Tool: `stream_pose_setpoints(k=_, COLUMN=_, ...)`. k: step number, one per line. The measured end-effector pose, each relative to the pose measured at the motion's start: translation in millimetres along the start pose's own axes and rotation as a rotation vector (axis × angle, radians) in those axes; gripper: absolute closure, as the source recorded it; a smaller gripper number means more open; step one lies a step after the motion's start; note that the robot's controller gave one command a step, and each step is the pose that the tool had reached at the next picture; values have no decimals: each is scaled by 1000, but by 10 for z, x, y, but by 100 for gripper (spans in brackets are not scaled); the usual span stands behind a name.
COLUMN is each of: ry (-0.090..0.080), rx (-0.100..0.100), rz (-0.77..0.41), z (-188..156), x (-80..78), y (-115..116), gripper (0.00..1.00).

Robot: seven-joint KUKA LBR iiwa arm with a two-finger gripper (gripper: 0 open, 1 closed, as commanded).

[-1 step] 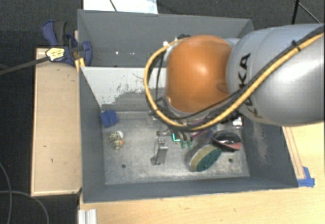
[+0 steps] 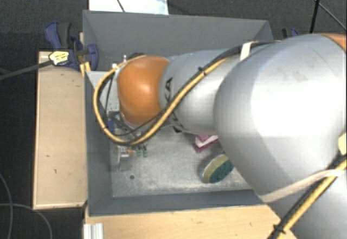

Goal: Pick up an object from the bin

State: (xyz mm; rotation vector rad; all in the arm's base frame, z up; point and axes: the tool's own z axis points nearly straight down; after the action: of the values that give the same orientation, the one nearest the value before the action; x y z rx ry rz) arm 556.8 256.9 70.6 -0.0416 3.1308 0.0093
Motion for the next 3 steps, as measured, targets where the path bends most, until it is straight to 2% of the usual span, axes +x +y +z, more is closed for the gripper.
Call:
stream_pose_setpoints(k=1, ry=4, rx=4, rz=-214, z=-313, x=-234, y=-194, gripper=0)
stream_pose_setpoints(k=2, ry=8, rx=0, rz=-681, z=-380, x=-92, y=-31, gripper=0)
stream_pose_setpoints(k=3, ry=9, rx=4, rz=-1026, z=4, x=-248, y=-81, gripper=0)
